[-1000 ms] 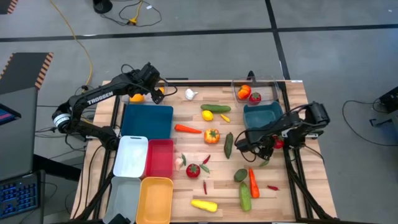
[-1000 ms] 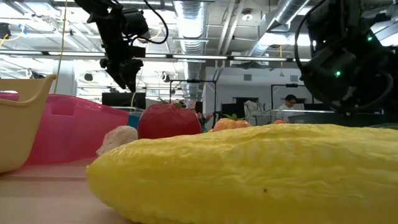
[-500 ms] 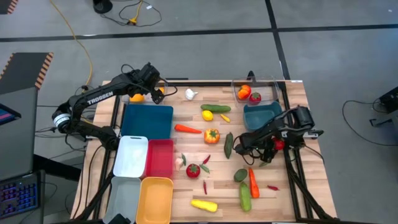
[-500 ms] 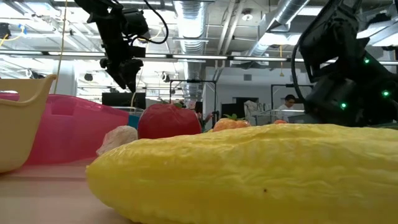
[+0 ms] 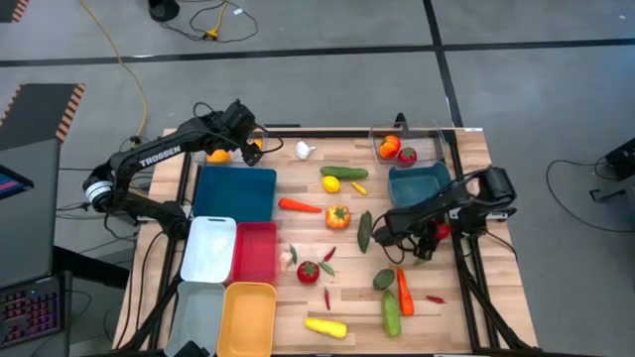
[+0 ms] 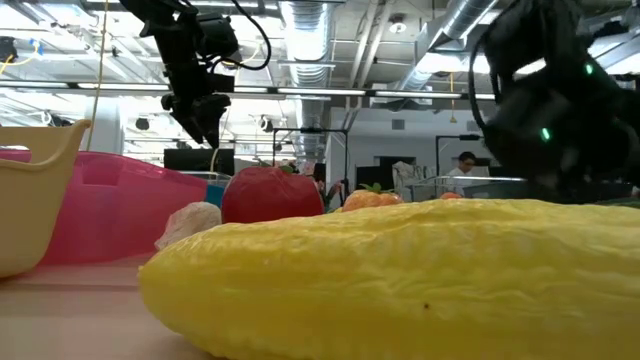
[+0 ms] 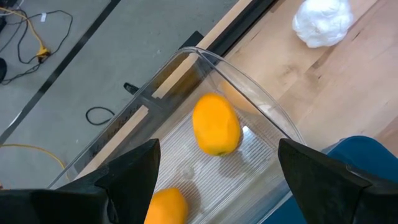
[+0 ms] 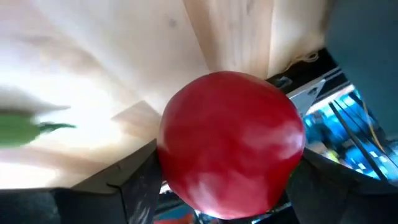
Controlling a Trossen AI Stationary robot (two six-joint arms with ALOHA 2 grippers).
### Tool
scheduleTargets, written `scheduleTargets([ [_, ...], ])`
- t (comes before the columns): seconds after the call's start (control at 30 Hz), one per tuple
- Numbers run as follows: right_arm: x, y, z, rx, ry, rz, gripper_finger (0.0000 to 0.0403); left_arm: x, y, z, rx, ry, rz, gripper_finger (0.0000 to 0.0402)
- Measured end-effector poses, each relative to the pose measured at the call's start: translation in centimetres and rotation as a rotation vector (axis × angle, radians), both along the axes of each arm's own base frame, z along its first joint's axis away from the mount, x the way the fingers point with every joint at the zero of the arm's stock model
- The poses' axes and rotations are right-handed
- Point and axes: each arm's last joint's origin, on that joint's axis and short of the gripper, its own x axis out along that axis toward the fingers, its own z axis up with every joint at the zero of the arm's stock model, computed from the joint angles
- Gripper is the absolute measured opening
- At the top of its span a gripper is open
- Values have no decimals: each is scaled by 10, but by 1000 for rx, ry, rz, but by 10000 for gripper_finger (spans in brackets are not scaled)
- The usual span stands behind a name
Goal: Sort produce into baskets
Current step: Put the right red tomato into the right transparent bin
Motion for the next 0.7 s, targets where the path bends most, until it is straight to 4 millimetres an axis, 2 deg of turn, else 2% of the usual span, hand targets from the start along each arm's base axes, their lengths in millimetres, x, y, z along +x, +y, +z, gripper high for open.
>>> scheduleTargets([
  [0.17,10,-3,40,31,-185,-25,313,0,0,0,0,0,0,314],
  [0.33,13,-15,85,22,-416,-54,313,0,0,0,0,0,0,314],
  [0.5,7,-37,121,-169,-626,-41,314,0,0,0,0,0,0,314],
  [0.7,-2,-74,140,-428,-799,-85,315,0,0,0,-1,-1,-1,314],
])
